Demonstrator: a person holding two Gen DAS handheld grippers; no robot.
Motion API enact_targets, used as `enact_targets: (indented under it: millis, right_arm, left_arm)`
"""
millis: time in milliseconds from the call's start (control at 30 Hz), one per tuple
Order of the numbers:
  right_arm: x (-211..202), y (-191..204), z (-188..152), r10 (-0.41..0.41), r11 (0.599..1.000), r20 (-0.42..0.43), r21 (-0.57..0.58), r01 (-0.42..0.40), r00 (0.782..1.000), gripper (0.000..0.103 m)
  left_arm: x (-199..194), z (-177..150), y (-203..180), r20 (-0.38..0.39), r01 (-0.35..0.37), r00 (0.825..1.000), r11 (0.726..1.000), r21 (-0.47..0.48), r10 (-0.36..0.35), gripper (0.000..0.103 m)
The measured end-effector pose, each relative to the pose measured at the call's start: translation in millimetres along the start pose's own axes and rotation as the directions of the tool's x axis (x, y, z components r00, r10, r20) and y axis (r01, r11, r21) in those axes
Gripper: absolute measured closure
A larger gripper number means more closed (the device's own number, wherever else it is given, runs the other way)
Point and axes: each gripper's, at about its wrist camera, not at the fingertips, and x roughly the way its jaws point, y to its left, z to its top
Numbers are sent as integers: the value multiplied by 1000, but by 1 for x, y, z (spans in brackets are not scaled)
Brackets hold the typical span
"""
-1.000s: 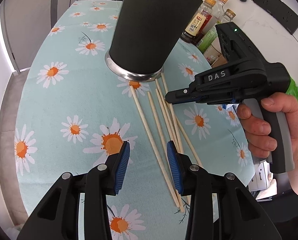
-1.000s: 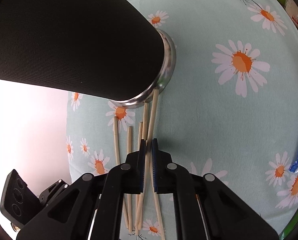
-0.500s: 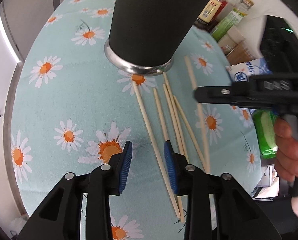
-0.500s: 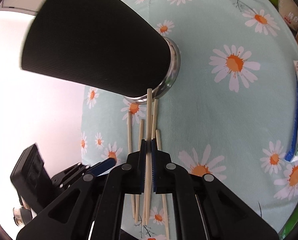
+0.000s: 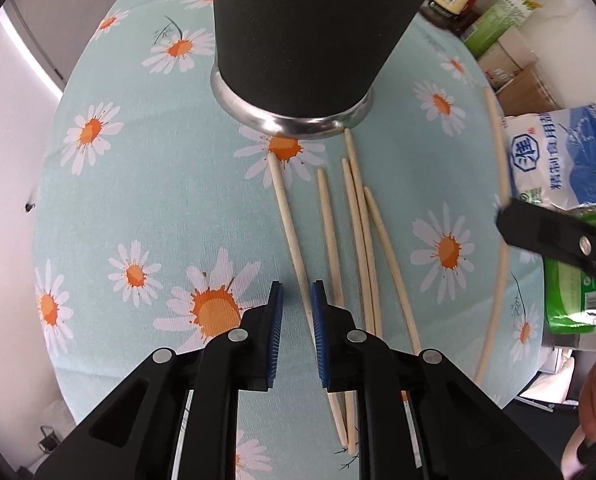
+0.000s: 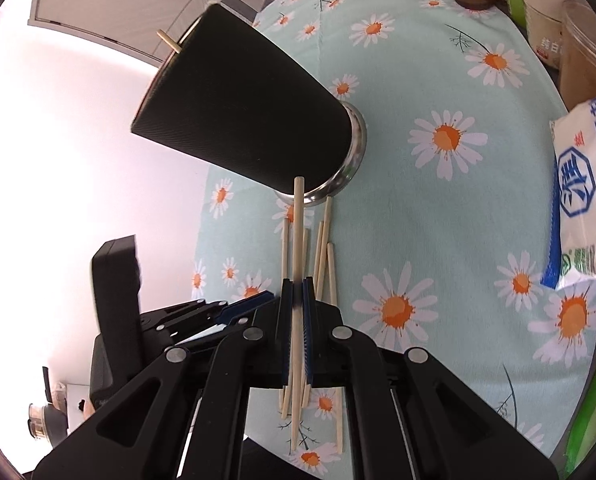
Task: Organize utensils
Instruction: 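Grasp a wooden chopstick with the right gripper while the left tool approaches the chopsticks, then grasp another wooden chopstick with the left gripper, then lift both held chopsticks upright and carry them above the black holder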
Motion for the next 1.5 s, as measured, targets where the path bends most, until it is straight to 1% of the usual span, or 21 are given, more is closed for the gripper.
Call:
enact_targets:
  millis: [67, 100, 200, 233, 267, 433, 600, 733, 833, 867, 967, 1033, 1133, 1267, 1333, 1400, 1433, 1500]
  right_arm:
    - [0, 0, -5, 14, 1000, 5, 4, -14, 1000, 97]
    - [9, 3, -14, 17, 1000, 8, 6, -17, 1000, 97]
    - [4, 2, -17, 38, 999, 15, 11, -38, 999, 97]
    - [5, 2, -19, 42, 999, 18, 12, -42, 999, 97]
    - [3, 2, -21, 48, 999, 20, 11, -48, 999, 97]
    - [6, -1, -23, 58, 998, 13, 11, -59, 998, 97]
    - [7, 2, -24, 55, 998, 6, -4, -55, 998, 97]
    - [11, 6, -22, 45, 999, 1, -17, -45, 999, 97]
    - [14, 11, -21, 36, 999, -3, -32, -36, 999, 97]
    - [15, 14, -20, 32, 999, -3, -38, -32, 999, 97]
    - [15, 23, -19, 31, 998, 6, -59, -30, 1000, 97]
    - [14, 31, -18, 35, 997, 17, -74, -33, 999, 97]
    - [12, 43, -19, 46, 994, 34, -97, -42, 998, 97]
    - [8, 59, -19, 42, 990, 69, -135, -33, 997, 97]
    - [4, 68, -19, 48, 987, 89, -155, -33, 995, 97]
    - [-1, 76, -19, 45, 984, 111, -178, -25, 993, 97]
    - [-5, 82, -18, 44, 981, 131, -195, -18, 990, 97]
    - [-14, 92, -17, 46, 975, 178, -221, -5, 983, 97]
  left_arm:
    - [2, 4, -1, -20, -11, 1000, 1000, -11, 11, 90]
    - [2, 6, -2, -30, -16, 999, 1000, -17, 15, 90]
    - [7, 16, -6, -52, -23, 998, 999, -24, 22, 91]
    - [8, 16, -5, -55, -24, 998, 999, -32, 22, 95]
    - [8, 18, -4, -58, -32, 998, 999, -39, 30, 98]
    - [11, 25, 3, -68, 10, 998, 996, -86, -16, 99]
    - [10, 22, 9, -57, 36, 997, 995, -98, -42, 99]
    - [8, 9, 19, -34, 68, 997, 992, -103, -72, 99]
    - [0, 2, 25, 3, 84, 996, 991, -100, -84, 99]
    - [-6, 0, 28, 30, 112, 994, 989, -101, -109, 99]
    - [-23, -6, 32, 90, 154, 985, 983, -96, -146, 99]
    - [-32, -8, 38, 123, 160, 981, 983, -87, -148, 99]
    - [-55, -16, 48, 187, 216, 962, 972, -90, -197, 99]
    - [-89, -30, 53, 268, 268, 932, 961, -61, -243, 99]
    - [-103, -32, 53, 303, 279, 918, 960, -35, -256, 99]
    - [-122, -36, 54, 349, 292, 897, 956, -4, -272, 99]
    - [-126, -35, 53, 364, 295, 889, 956, 8, -277, 99]
    - [-139, -31, 49, 401, 338, 857, 941, 38, -324, 99]
